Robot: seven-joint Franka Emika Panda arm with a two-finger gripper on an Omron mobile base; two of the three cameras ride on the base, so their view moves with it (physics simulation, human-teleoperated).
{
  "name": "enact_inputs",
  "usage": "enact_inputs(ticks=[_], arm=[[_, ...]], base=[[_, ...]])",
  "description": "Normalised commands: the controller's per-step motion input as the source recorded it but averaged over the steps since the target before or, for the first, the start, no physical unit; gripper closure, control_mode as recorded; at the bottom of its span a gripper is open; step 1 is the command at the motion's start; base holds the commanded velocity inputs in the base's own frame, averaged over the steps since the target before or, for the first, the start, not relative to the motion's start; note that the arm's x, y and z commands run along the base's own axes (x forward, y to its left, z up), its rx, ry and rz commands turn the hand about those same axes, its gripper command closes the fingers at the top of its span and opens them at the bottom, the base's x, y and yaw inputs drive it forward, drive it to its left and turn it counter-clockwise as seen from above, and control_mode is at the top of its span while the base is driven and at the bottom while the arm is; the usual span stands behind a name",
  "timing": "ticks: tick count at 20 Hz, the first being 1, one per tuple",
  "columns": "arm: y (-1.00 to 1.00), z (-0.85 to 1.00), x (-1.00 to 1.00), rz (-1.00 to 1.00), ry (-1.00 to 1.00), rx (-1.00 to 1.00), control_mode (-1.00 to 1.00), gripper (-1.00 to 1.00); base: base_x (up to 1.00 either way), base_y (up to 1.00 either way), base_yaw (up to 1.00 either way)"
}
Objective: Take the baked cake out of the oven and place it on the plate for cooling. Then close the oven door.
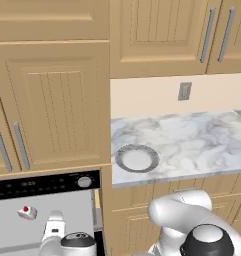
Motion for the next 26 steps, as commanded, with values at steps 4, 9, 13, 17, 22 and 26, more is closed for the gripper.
enact_inputs(ticks=[4, 9, 13, 17, 22, 26], arm=[[-0.08, -0.21, -0.01, 0.00, 0.00, 0.07, -1.00, -1.00], [-0.10, 0.00, 0.00, -0.03, 0.07, 0.16, -1.00, -1.00], [-0.17, 0.00, 0.04, -0.05, 0.14, 0.21, -1.00, -1.00], [-0.19, -0.01, 0.09, -0.06, 0.18, 0.21, -1.00, -1.00], [-0.06, -0.05, 0.17, -0.07, 0.12, 0.09, -1.00, -1.00], [0.00, -0.07, 0.16, -0.04, 0.06, 0.01, -1.00, -1.00]], base=[[0.00, 0.00, 0.00], [0.00, 0.00, 0.00], [0.00, 0.00, 0.00], [0.00, 0.00, 0.00], [0.00, 0.00, 0.00], [0.00, 0.00, 0.00]])
